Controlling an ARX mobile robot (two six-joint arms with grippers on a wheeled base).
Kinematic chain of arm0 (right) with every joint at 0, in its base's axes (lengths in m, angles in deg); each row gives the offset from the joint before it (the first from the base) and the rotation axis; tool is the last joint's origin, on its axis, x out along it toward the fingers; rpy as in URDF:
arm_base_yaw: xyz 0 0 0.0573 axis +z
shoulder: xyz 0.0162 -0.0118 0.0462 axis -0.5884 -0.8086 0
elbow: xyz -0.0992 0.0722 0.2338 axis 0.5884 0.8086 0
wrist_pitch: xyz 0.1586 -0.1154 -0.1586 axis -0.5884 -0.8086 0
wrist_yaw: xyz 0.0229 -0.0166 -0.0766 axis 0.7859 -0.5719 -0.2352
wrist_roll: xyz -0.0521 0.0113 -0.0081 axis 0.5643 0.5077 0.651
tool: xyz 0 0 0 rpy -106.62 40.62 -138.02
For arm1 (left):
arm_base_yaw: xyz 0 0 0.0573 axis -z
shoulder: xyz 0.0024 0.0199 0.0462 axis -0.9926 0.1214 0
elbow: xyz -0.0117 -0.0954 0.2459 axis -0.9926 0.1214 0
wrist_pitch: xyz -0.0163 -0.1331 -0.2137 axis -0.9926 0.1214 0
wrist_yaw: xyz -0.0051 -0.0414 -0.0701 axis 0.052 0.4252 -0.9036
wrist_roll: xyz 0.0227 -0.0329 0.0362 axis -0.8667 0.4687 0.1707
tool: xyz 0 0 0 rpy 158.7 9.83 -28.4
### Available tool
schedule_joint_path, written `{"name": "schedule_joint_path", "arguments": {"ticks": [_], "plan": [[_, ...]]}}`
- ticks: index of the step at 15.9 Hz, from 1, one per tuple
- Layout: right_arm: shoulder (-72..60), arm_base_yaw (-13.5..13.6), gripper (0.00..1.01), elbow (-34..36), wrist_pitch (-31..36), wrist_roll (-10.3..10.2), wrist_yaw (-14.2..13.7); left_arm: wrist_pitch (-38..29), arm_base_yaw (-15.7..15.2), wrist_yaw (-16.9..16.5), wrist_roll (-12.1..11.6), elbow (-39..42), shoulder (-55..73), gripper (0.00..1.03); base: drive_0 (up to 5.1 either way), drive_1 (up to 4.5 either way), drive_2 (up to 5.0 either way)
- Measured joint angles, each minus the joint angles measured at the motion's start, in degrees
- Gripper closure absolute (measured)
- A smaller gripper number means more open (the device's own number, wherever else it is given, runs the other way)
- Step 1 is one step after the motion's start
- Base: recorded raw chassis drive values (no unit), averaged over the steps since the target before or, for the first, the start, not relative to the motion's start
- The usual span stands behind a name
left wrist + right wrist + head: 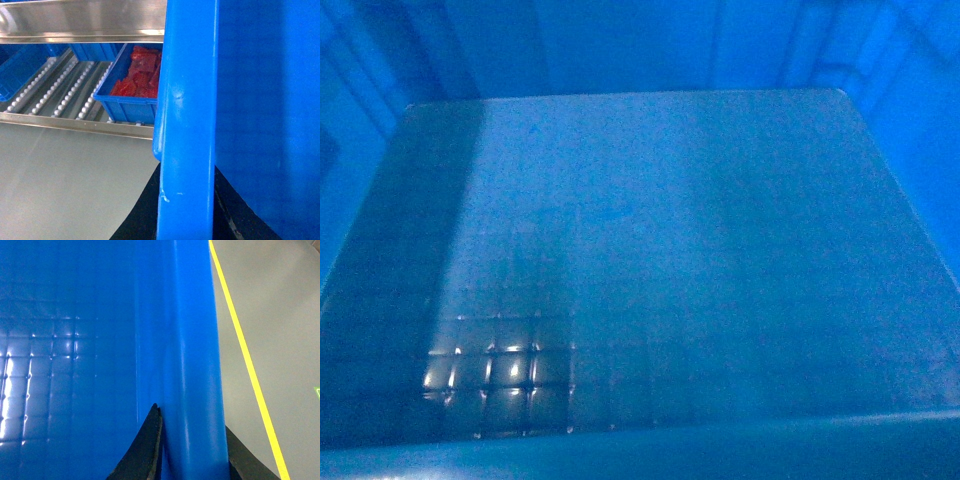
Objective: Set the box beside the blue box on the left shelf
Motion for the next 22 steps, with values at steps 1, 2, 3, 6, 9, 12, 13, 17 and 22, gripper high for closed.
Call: {"name": "schedule_joint_path", "arguments": {"ticks": [1, 2, 3, 6, 9, 12, 13, 17, 22], "plan": [[0.00, 0.00, 0.84, 0.00, 0.04, 0.00, 0.02, 0.02, 0.00, 0.00, 0.00, 0.00, -0.02, 0.89, -5.1, 2.38, 2.4], [0.00, 0.00, 0.84, 0.00, -0.04, -0.02, 0.00, 0.09, 0.00, 0.02, 0.02, 0.00, -0.02, 0.89, -5.0, 2.47, 2.5], [0.00, 0.00, 0.84, 0.00, -0.02, 0.00, 0.00, 0.09, 0.00, 0.00, 0.04, 0.00, 0.00, 0.89, -5.0, 2.45, 2.4], [-0.02, 0.00, 0.84, 0.00, 0.00, 0.00, 0.04, 0.09, 0.00, 0.00, 0.02, 0.00, 0.00, 0.89, -5.1, 2.38, 2.4], [-0.02, 0.00, 0.84, 0.00, -0.04, -0.02, 0.02, 0.11, 0.00, 0.00, 0.02, 0.00, -0.02, 0.89, -5.0, 2.41, 2.4], [0.02, 0.00, 0.84, 0.00, 0.00, 0.00, -0.02, 0.07, 0.00, 0.02, 0.04, 0.00, -0.02, 0.89, -5.0, 2.42, 2.4], [0.04, 0.00, 0.84, 0.00, 0.02, 0.00, -0.02, 0.04, 0.00, 0.02, 0.04, 0.00, -0.02, 0.89, -5.0, 2.43, 2.4], [-0.04, 0.00, 0.84, 0.00, -0.02, -0.02, 0.07, 0.07, 0.00, -0.04, 0.09, 0.02, 0.09, 0.89, -5.0, 2.42, 2.4], [0.00, 0.00, 0.84, 0.00, -0.09, 0.00, 0.04, 0.09, 0.00, -0.02, 0.07, 0.02, 0.00, 0.89, -5.1, 2.35, 2.4]]}}
